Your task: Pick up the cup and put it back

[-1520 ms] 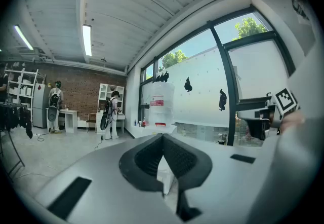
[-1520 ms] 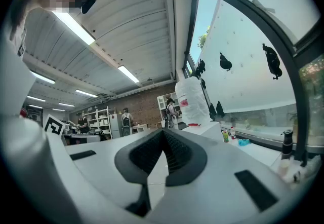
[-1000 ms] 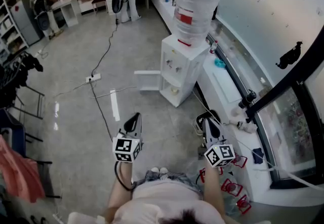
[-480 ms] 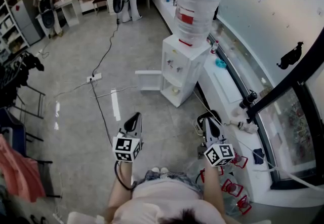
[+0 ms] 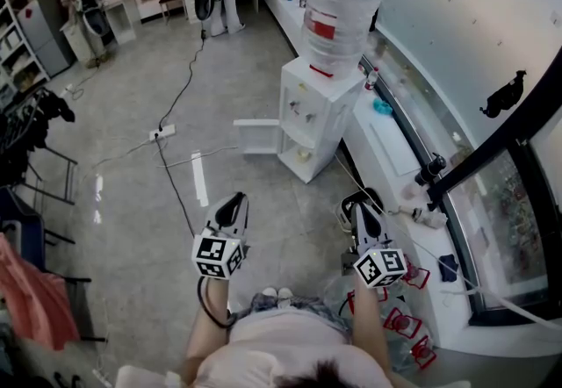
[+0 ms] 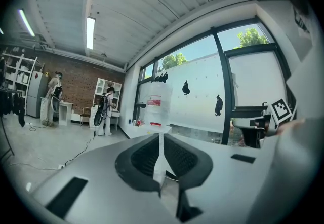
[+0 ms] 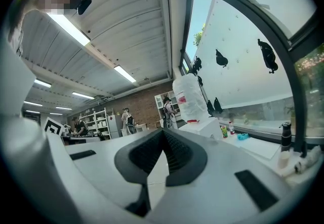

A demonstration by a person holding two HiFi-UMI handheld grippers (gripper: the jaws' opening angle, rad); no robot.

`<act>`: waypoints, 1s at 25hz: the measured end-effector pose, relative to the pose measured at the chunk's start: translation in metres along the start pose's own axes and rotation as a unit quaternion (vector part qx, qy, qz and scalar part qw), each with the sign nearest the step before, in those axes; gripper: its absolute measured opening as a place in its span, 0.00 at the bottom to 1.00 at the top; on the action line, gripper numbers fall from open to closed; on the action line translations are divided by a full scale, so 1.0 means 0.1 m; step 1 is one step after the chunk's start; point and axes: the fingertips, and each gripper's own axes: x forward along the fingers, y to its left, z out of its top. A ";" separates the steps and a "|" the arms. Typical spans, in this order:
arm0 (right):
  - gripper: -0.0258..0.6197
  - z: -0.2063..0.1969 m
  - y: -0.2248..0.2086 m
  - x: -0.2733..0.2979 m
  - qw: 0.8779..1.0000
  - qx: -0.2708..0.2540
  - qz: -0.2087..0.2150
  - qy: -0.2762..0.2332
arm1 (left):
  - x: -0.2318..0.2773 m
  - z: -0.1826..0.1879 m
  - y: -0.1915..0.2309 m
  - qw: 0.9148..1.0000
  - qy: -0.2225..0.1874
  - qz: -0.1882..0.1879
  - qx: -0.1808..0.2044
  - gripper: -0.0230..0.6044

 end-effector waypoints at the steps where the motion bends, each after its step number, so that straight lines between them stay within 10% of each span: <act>1: 0.07 0.00 -0.01 0.00 1.000 0.002 -0.002 0.000 | 0.00 0.01 0.00 1.000 -0.003 -0.002 -0.001 0.08; 4: 0.07 -0.01 -0.02 -0.02 1.000 0.004 -0.003 -0.001 | -0.01 0.03 -0.01 1.000 -0.009 -0.013 -0.009 0.10; 13: 0.07 -0.03 -0.05 0.01 1.000 0.005 0.002 0.003 | -0.03 0.13 -0.07 0.996 -0.062 -0.036 -0.054 0.62; 25: 0.07 -0.04 -0.25 0.08 1.000 0.014 0.011 0.009 | 0.07 0.16 -0.12 0.996 -0.068 -0.018 -0.047 0.66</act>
